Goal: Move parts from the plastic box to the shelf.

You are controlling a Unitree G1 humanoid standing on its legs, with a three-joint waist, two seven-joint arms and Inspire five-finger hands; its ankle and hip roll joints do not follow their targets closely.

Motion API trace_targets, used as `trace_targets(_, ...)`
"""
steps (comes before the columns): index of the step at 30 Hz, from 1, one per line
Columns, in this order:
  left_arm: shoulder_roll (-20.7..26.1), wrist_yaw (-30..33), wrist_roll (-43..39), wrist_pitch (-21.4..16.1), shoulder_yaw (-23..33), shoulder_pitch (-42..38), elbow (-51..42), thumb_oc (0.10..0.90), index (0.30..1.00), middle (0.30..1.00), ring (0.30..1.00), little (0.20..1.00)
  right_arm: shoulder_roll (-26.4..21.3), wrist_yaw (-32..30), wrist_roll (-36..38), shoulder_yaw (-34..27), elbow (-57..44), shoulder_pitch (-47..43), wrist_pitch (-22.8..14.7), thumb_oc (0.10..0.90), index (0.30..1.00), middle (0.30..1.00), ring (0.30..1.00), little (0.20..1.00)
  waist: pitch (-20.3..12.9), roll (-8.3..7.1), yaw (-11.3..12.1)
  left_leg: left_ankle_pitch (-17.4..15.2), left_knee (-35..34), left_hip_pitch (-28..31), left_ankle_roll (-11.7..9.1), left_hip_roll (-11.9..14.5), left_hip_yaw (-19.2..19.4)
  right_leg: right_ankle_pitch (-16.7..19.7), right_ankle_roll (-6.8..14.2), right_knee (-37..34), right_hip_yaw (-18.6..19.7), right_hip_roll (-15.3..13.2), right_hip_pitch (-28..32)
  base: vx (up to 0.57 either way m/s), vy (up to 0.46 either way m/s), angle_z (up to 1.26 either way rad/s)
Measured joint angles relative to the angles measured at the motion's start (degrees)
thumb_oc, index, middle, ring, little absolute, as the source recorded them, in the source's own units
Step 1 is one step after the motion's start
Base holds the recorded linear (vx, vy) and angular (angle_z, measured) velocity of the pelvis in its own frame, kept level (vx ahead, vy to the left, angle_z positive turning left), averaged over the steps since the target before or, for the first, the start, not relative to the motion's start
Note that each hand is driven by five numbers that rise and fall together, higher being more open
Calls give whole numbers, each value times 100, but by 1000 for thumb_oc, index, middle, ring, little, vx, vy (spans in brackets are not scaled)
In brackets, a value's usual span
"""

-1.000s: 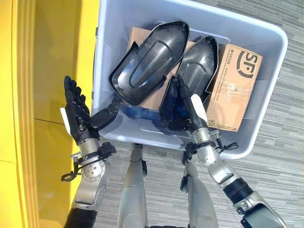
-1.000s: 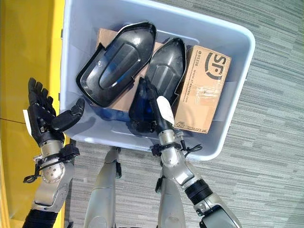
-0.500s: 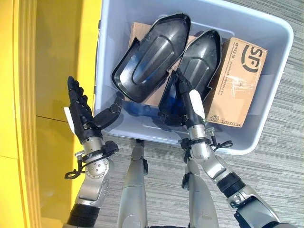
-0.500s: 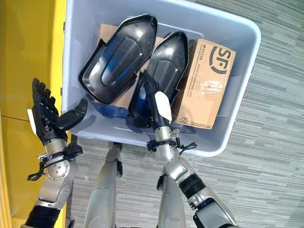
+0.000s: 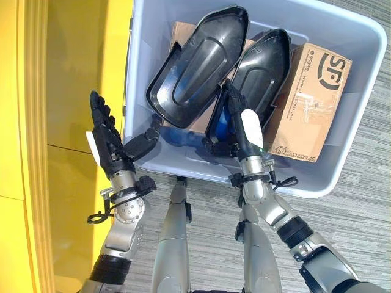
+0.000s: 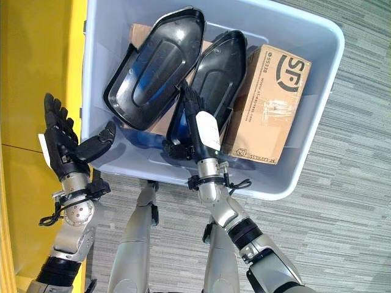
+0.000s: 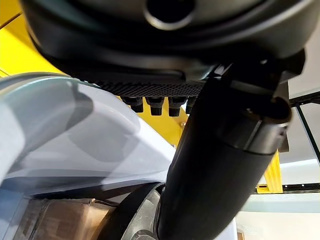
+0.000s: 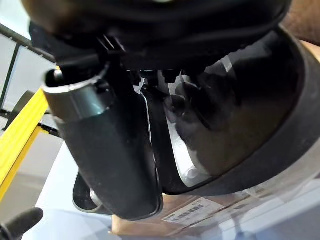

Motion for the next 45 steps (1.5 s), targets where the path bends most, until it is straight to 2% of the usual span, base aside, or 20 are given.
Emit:
trace_targets(12,2,-6,142,-1,-47,-196,118,900,1000,1000,1000,1000,-76,-7,-286,-18,-14,-65,123,900,1000,1000,1000,1000,0,-1,-15,14,42,-6,21,-8,-8,6,9,55,5,-11,-3,0,0,0)
trace_targets(19,2,-11,142,-1,-65,-241,119,900,1000,1000,1000,1000,-289,6,-330,-19,-140,-40,143,900,1000,1000,1000,1000,1,-2,-27,18,42,-6,27,-18,-8,13,19,56,5,-21,-2,0,0,0)
trace_targets(22,2,-9,148,-1,-63,-259,118,900,1000,1000,1000,1000,-457,42,-335,-138,-463,104,246,900,1000,1000,1000,1000,1,-3,-44,22,43,-7,34,-27,-7,17,26,56,6,-29,-1,0,0,0)
trace_targets(32,4,-9,208,2,67,-197,56,900,1000,1000,1000,1000,-909,278,-453,-559,-1356,885,252,900,1000,1000,1000,1000,5,-12,-164,25,45,-7,40,-29,0,29,33,57,25,-28,-1,0,0,0)
trace_targets(39,4,-8,208,4,213,-57,-55,900,1000,1000,1000,1000,-973,346,-434,-796,-1824,1079,238,900,1000,1000,1000,1000,12,-40,-294,27,49,-3,42,-24,0,32,34,60,48,-23,4,0,0,0)
trace_targets(45,4,-18,209,4,204,26,-230,900,1000,1000,1000,1000,-1020,394,-435,-803,-1872,1084,237,900,1000,1000,1000,1000,13,-43,-305,27,49,0,42,-5,2,35,33,60,48,3,3,0,0,0)
